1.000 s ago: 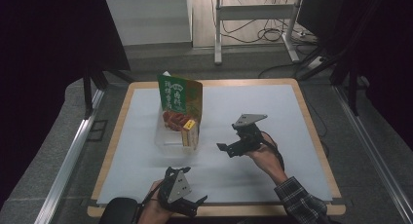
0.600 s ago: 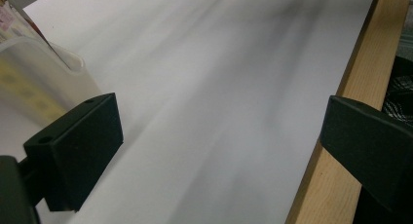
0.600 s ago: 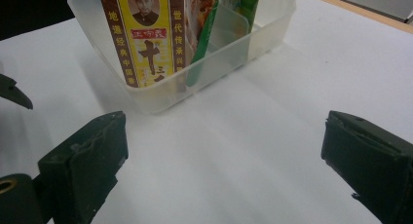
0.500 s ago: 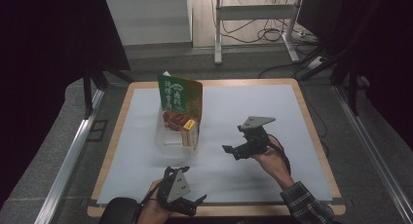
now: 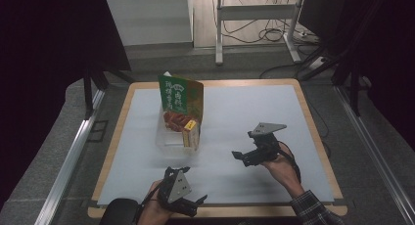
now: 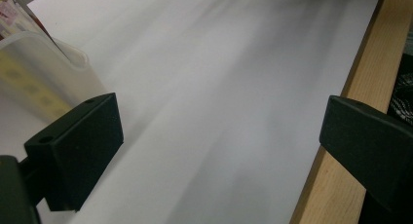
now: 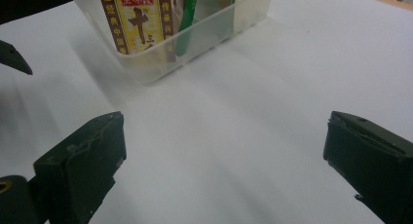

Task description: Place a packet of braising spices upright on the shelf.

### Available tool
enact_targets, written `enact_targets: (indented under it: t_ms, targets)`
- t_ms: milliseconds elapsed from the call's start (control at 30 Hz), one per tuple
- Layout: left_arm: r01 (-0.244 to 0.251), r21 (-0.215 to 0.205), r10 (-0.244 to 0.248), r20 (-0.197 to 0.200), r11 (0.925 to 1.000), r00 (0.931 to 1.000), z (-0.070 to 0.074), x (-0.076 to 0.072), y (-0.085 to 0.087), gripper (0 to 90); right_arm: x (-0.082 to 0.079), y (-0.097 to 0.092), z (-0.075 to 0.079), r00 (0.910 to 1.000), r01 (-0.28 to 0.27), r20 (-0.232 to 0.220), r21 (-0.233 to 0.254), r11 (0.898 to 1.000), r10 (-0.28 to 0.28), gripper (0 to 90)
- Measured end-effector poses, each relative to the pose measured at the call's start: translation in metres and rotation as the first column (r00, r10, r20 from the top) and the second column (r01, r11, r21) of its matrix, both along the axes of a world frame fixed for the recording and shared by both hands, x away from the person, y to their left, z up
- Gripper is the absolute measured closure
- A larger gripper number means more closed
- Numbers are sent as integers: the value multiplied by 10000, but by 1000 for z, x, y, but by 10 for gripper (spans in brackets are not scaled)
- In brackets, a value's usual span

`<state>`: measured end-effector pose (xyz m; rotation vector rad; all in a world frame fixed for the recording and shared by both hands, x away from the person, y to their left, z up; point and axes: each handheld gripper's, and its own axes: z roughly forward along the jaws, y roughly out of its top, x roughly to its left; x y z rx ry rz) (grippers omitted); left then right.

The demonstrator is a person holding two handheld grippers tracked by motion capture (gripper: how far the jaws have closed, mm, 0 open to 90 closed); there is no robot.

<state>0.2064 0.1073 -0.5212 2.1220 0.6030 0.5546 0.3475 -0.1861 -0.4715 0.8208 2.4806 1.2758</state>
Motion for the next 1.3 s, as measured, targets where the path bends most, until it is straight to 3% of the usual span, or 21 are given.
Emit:
enact_targets:
  t_ms: [1300]
  targets:
    - [-258,44,258,-164,9997,9995,-3,4,1,21,-43,-72,-6,9935,1059,424,-121,9943,-1053,0]
